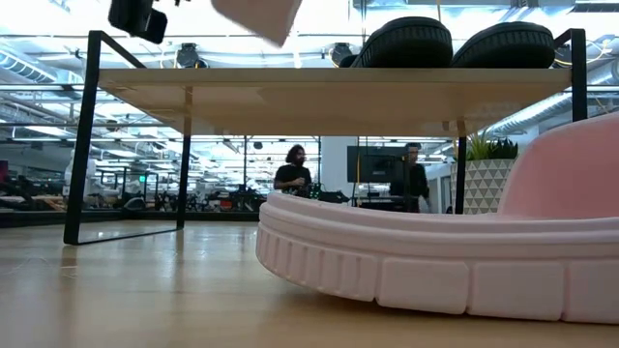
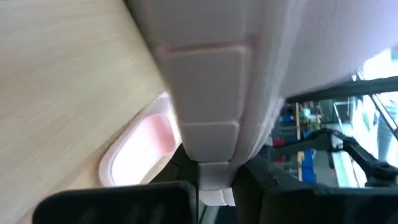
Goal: Pick and place slides into the shelf
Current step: Put the right pink slipper on the shelf
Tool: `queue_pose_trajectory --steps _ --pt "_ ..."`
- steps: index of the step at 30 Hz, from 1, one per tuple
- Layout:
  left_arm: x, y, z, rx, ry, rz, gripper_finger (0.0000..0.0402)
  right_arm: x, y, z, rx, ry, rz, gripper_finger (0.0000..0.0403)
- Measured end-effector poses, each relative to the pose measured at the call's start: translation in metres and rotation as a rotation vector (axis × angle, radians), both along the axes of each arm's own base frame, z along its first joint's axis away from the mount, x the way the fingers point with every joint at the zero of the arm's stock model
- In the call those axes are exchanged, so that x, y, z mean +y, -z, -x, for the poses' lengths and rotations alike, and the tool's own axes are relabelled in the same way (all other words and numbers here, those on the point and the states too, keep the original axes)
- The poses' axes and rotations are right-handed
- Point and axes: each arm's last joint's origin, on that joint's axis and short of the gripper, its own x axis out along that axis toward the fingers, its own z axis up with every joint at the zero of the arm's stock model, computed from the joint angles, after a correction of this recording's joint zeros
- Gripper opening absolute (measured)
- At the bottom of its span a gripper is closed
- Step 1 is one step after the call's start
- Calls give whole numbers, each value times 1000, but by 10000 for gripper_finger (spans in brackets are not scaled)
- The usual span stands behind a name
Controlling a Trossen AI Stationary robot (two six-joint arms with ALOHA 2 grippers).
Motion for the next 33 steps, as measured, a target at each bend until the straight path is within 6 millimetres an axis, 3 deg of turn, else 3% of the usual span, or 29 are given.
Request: queue_pose_trajectory --steps 9,16,22,33 --pt "27 -7 33 140 79 62 40 -2 6 -11 33 3 -9 146" --pt "39 -17 39 84 114 78 40 -14 18 -46 16 21 -14 146" --pt "37 -21 39 46 167 61 40 -59 41 -79 39 84 -123 146" --pt "34 -25 39 -6 235 31 40 -140 78 -113 53 -209 -507 146"
